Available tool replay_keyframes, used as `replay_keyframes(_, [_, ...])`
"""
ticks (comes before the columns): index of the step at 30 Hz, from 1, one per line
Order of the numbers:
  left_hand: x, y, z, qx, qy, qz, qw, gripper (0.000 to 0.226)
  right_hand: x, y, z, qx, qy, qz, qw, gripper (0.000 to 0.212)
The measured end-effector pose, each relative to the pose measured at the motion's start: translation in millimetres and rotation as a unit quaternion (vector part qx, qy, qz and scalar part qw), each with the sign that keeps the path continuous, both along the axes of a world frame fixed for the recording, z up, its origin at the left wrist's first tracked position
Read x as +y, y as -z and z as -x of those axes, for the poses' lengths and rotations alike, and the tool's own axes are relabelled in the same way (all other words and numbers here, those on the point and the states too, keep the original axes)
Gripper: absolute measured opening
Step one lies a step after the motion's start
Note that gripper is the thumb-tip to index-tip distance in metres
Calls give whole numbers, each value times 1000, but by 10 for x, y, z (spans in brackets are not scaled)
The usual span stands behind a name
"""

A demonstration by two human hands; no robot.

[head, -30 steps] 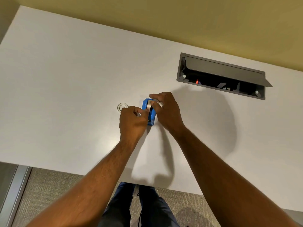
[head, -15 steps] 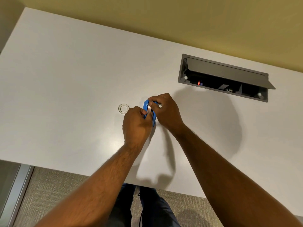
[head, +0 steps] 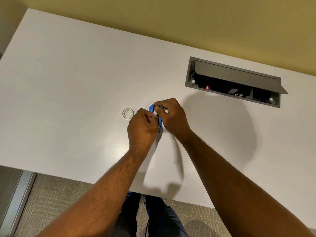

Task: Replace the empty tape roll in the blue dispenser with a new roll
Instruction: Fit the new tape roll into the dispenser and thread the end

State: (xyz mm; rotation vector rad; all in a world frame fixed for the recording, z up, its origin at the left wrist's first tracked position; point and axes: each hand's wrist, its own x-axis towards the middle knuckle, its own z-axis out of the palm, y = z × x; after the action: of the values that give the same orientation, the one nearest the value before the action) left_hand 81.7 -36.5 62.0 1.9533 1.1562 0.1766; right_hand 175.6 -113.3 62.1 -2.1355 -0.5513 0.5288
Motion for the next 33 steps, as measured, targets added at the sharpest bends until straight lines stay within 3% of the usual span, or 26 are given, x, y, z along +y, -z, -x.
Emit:
replay_keyframes(14, [33, -64, -67, 25, -29, 46, 998, 18, -44, 3, -5, 9, -6, -39, 999, 20])
replay_keyframes(20, [20, -93, -114, 26, -54, 83, 995, 11, -79, 53, -16, 46, 4, -63, 997, 18])
replay_keyframes(28, [-18, -57, -64, -11, -86, 104, 991, 10, -223, 56, -165, 52, -118, 7, 992, 50])
replay_keyframes(33, [-100, -14, -2, -43, -131, 145, 980, 12, -245, 86, -153, -13, -138, 3, 990, 48])
